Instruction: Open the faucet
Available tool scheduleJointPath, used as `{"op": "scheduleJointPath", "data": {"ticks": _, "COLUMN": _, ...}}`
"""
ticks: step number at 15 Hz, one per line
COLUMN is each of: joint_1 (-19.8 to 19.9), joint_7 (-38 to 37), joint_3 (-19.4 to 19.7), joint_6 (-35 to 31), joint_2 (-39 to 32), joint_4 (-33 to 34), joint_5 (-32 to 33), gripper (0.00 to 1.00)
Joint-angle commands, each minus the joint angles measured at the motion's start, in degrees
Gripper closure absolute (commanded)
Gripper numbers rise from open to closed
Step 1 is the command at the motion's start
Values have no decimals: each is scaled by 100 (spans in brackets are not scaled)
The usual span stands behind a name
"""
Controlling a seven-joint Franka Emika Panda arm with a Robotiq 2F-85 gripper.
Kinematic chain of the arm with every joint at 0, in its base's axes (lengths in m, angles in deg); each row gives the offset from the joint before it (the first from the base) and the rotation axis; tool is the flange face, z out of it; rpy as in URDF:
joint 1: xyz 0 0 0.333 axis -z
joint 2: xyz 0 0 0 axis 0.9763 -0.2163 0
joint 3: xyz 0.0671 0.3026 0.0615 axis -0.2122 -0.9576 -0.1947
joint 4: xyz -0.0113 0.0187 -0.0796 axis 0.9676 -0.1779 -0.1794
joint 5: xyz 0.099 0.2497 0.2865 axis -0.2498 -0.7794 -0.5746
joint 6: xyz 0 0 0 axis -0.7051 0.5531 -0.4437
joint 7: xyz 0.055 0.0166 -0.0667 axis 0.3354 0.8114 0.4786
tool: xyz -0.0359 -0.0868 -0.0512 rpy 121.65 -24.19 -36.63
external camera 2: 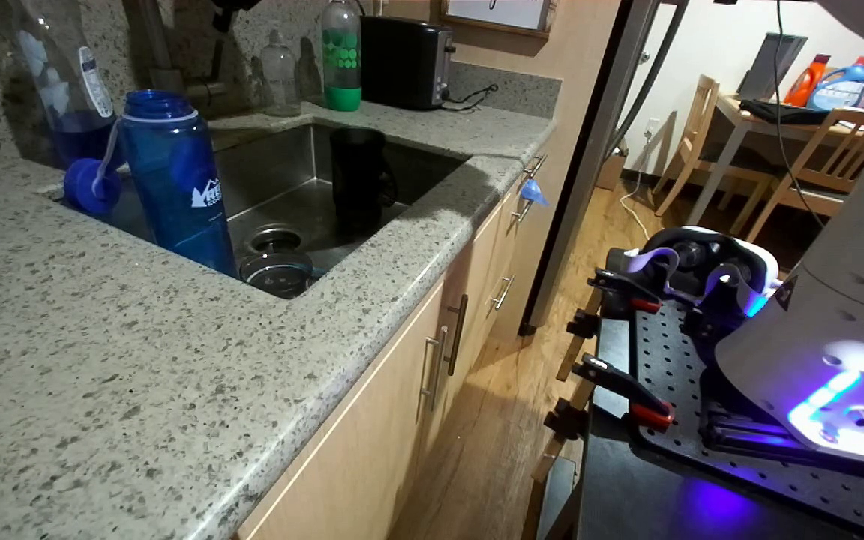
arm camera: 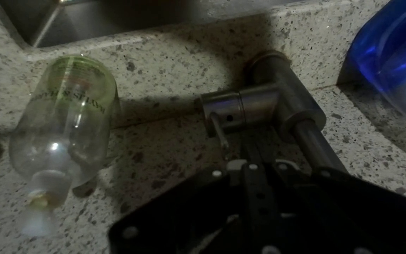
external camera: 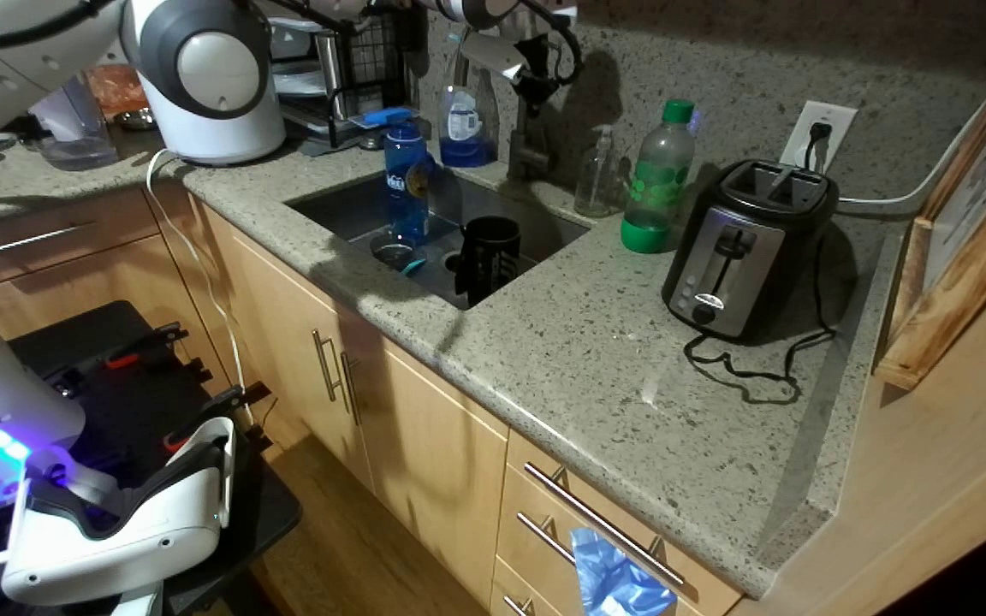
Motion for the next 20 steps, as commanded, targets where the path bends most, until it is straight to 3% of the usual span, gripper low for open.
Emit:
{"op": "scheduleJointPath", "data": {"ticks": 1, "joint_1": 3, "joint_7": -27, "joint_3": 10, "joint_6": -60, "joint_2": -64, "joint_4": 11, "joint_5": 0, "gripper": 99}}
{"op": "scheduleJointPath", "data": {"ticks": 20, "joint_1": 74, "joint_7": -60, "joint_3": 92, "joint_6": -443, "joint_2": -320, "joint_4": 138, "joint_5": 16, "gripper": 98}}
